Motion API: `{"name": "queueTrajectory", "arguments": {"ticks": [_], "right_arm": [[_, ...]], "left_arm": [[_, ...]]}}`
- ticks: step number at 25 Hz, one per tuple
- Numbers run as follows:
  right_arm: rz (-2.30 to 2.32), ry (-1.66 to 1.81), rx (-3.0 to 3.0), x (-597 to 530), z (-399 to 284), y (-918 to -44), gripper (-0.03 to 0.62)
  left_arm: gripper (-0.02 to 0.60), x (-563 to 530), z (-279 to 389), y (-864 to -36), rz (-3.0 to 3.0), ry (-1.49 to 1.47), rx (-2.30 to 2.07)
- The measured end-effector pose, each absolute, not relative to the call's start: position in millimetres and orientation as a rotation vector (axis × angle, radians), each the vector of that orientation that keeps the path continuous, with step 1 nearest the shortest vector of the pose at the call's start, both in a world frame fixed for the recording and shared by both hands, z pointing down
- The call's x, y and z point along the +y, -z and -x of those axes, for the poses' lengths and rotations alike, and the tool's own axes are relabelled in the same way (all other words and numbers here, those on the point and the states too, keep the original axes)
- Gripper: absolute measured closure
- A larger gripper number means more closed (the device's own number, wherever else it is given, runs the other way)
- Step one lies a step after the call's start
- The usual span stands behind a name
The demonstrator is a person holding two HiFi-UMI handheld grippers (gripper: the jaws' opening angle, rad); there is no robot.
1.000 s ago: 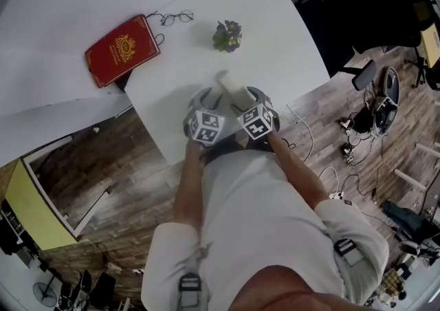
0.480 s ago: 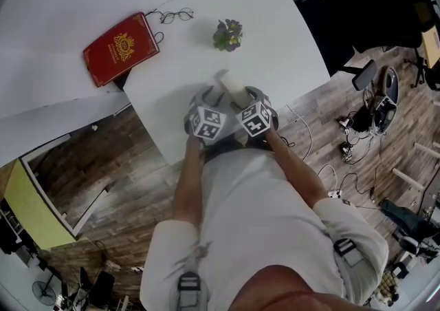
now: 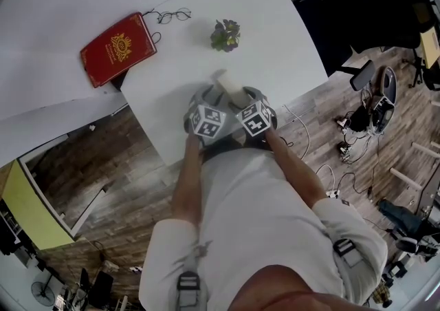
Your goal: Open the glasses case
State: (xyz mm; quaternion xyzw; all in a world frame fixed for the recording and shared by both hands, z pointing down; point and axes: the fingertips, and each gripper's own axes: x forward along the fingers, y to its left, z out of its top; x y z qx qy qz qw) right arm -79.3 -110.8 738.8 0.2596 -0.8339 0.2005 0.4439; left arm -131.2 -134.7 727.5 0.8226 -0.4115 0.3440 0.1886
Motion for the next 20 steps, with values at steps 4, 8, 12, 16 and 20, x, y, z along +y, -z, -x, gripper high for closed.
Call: {"name": "queueTrajectory", "arguments": {"ticks": [4,8,12,16,20], "right_arm": [[-0.635,-0.518,-2.076,-111,79,-738,0.269],[-0.627,-0.541,-2.089,-111,79,-737,0.27],[-0.624,-0.567,-2.1,-111,77,-735,0.273],[-0.622,-0.567,-2.109,-112,75,-733,0.276],[-0.618,-0.562,-2.119,-113,75,-727,0.284]], "left_arm": [[0.407,-136,127,-729,-2.317,-0.972,-1.148],[0.407,-138,124,-729,-2.322,-0.975,-1.141],[0.407,-138,121,-733,-2.316,-0.982,-1.13],[0.407,-139,120,-733,-2.31,-0.97,-1.132],[0.407,-139,120,-732,-2.301,-0.964,-1.134]]}}
